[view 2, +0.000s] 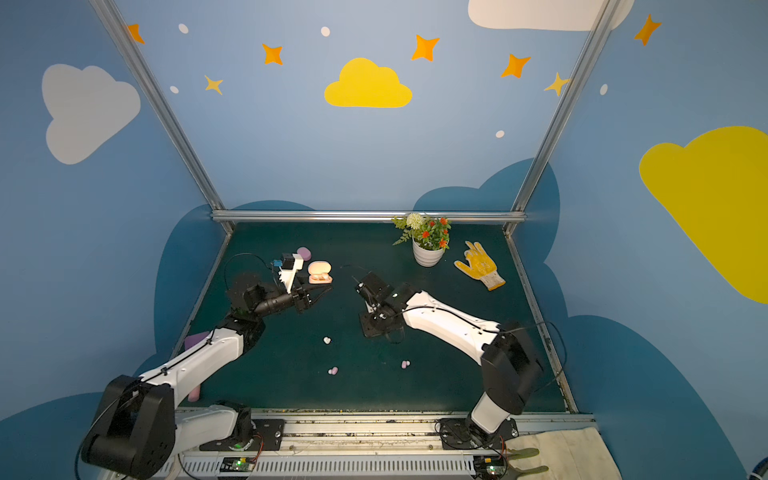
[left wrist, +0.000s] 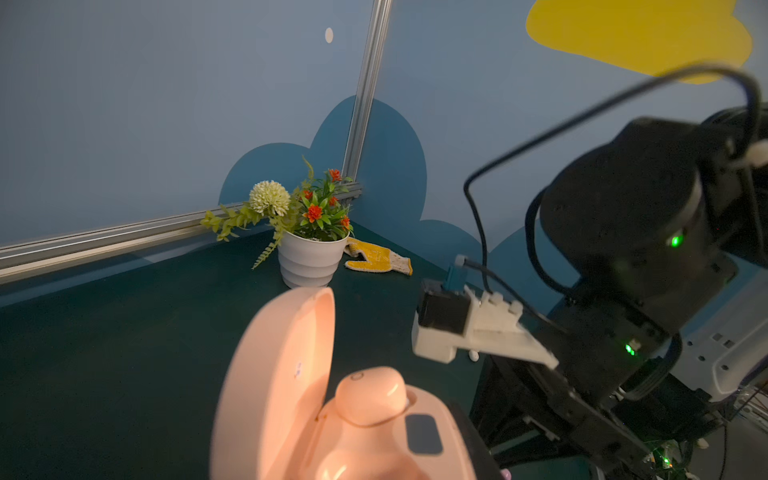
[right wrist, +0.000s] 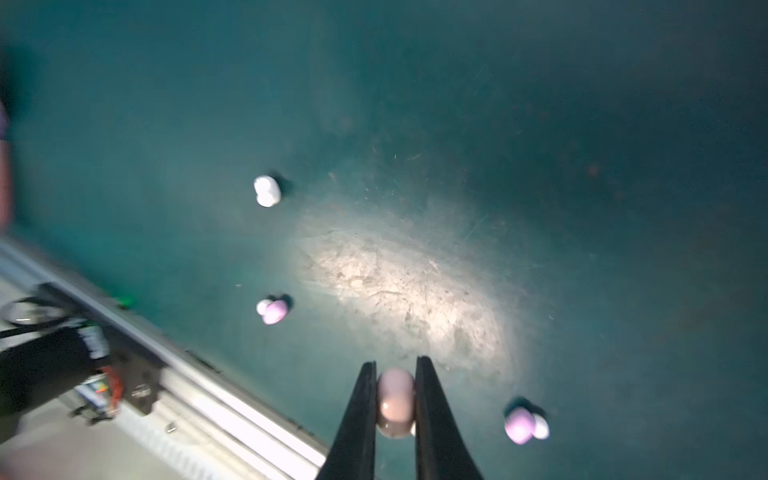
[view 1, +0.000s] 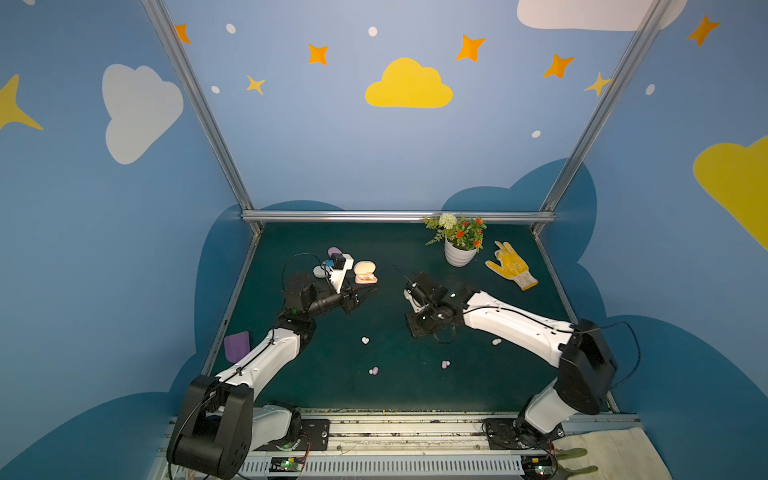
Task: Insert the wireless bluetooth earbuds into the charging case
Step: 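Lower the right gripper and close it on another pale pink earbud, then lift the second earbud with the right gripper and carry it toward the case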
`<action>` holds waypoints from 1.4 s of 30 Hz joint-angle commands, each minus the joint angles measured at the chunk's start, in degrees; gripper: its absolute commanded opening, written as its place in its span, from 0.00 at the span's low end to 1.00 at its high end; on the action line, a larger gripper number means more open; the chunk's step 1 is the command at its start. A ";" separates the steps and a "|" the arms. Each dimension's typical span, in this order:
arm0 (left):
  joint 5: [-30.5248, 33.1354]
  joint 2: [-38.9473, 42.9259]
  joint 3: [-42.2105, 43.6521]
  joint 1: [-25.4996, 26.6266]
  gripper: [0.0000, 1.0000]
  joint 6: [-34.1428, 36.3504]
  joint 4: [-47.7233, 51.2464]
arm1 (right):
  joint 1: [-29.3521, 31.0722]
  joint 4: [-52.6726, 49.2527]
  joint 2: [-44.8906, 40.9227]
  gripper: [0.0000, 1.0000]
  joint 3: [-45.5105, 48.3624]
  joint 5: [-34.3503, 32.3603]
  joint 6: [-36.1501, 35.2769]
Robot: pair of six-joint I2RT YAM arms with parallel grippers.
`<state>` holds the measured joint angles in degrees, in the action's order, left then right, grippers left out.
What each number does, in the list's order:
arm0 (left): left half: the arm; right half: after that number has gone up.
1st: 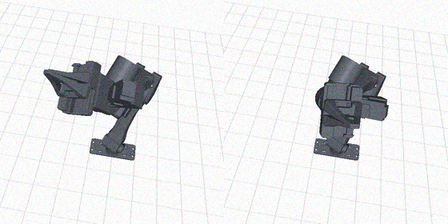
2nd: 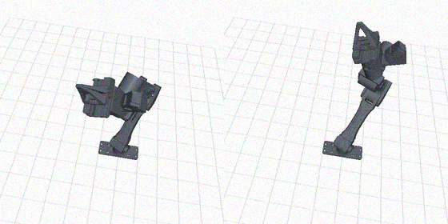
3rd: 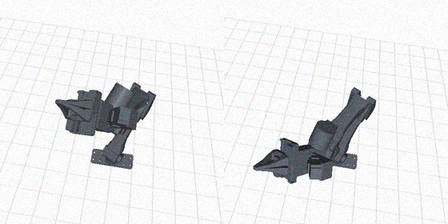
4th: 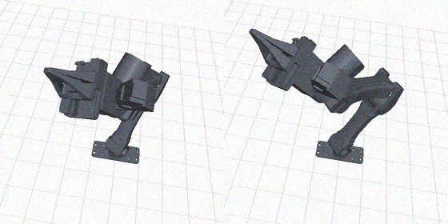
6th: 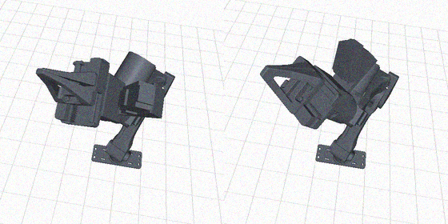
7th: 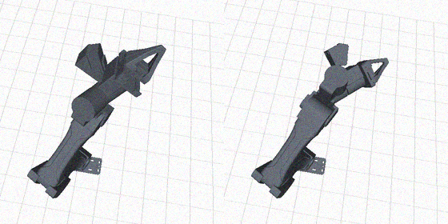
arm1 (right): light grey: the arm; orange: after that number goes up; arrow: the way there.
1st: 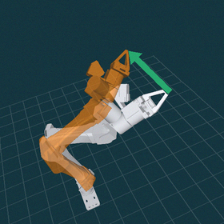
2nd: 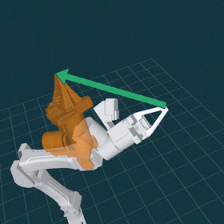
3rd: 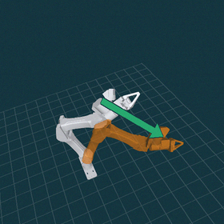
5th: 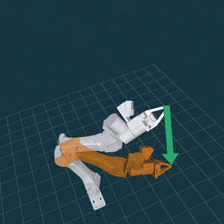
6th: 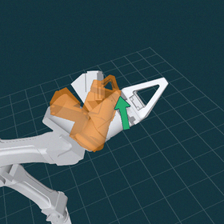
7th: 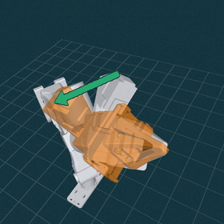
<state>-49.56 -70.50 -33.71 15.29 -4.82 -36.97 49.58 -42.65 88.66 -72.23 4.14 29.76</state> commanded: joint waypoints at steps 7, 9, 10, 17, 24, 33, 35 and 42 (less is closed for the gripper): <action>6.35 -6.09 -1.20 11.50 0.04 -1.55 -12.82 | -5.70 -4.10 -12.93 0.13 -3.44 4.76 1.35; 6.57 -8.37 -2.47 13.91 0.04 -1.86 -15.23 | -6.35 -4.25 -14.85 0.14 -4.68 5.44 1.28; 6.77 -9.50 -3.23 15.21 0.04 -1.60 -16.14 | -6.64 -4.52 -15.54 0.14 -5.46 5.89 1.27; 6.94 -16.56 -7.56 20.86 0.04 -1.28 -21.71 | -6.87 -4.71 -20.11 0.15 -8.57 7.66 3.28; 6.48 -20.31 -10.79 25.69 0.04 -0.96 -25.42 | -7.46 0.46 -23.66 0.15 -6.23 10.43 7.09; 7.15 -20.32 -11.94 28.32 0.04 -0.23 -26.37 | -9.17 5.89 -24.95 0.16 -2.24 13.58 10.05; 7.02 -19.96 -11.90 28.48 0.04 0.08 -25.98 | -9.25 6.68 -24.88 0.16 -1.53 14.02 10.49; 7.10 -19.25 -11.73 28.50 0.04 0.41 -25.87 | -9.24 9.34 -25.00 0.16 0.84 15.45 12.55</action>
<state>-42.74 -91.00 -44.36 43.68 -5.15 -61.08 40.58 -35.73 64.64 -72.20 18.22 40.95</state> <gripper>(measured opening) 0.390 0.160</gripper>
